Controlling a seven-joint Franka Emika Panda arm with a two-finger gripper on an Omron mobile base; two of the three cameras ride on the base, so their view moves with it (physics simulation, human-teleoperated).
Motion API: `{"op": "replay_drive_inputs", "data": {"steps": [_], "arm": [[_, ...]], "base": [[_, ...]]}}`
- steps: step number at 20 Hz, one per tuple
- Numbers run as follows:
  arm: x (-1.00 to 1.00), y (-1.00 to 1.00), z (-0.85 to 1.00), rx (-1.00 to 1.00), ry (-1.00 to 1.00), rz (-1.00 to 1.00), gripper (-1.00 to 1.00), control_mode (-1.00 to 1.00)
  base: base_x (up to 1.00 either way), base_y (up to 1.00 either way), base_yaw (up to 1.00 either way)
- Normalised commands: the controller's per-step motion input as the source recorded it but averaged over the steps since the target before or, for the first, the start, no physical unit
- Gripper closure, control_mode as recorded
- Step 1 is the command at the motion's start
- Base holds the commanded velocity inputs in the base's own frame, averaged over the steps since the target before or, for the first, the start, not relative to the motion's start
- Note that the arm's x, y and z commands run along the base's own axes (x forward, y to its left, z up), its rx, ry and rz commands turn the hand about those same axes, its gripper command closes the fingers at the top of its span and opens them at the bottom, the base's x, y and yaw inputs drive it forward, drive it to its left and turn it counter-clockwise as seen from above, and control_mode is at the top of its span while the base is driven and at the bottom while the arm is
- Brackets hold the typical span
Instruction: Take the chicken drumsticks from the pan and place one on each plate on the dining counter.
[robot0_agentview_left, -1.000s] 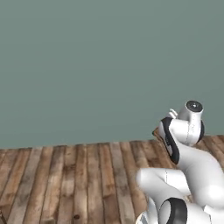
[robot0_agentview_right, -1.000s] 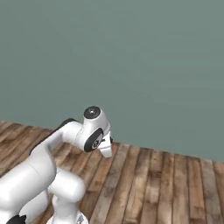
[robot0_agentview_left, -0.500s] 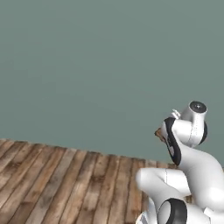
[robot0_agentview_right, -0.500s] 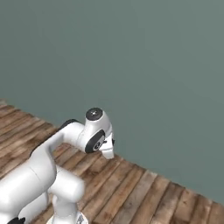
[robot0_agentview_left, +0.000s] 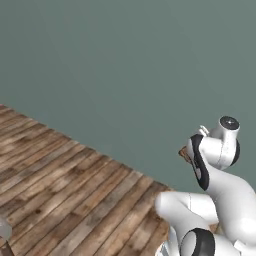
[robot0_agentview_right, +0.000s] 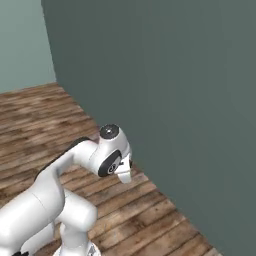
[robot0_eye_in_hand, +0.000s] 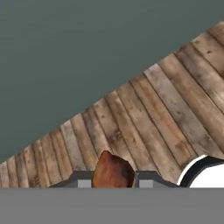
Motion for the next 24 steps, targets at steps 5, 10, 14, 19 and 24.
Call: {"op": "replay_drive_inputs", "data": {"steps": [5, 10, 14, 19, 24], "arm": [[0.00, 0.00, 0.00, 0.00, 0.00, 0.00, 1.00, 1.00], [0.00, 0.00, 0.00, 0.00, 0.00, 0.00, 1.00, 1.00], [0.00, 0.00, 0.00, 0.00, 0.00, 0.00, 1.00, 1.00], [0.00, 0.00, 0.00, 0.00, 0.00, 0.00, 1.00, 1.00], [0.00, 0.00, 0.00, 0.00, 0.00, 0.00, 1.00, 1.00]], "base": [[0.79, 0.00, 0.67], [0.90, 0.00, 0.60], [1.00, 0.00, 0.42], [1.00, 0.00, 0.32], [1.00, 0.00, 0.34]]}}
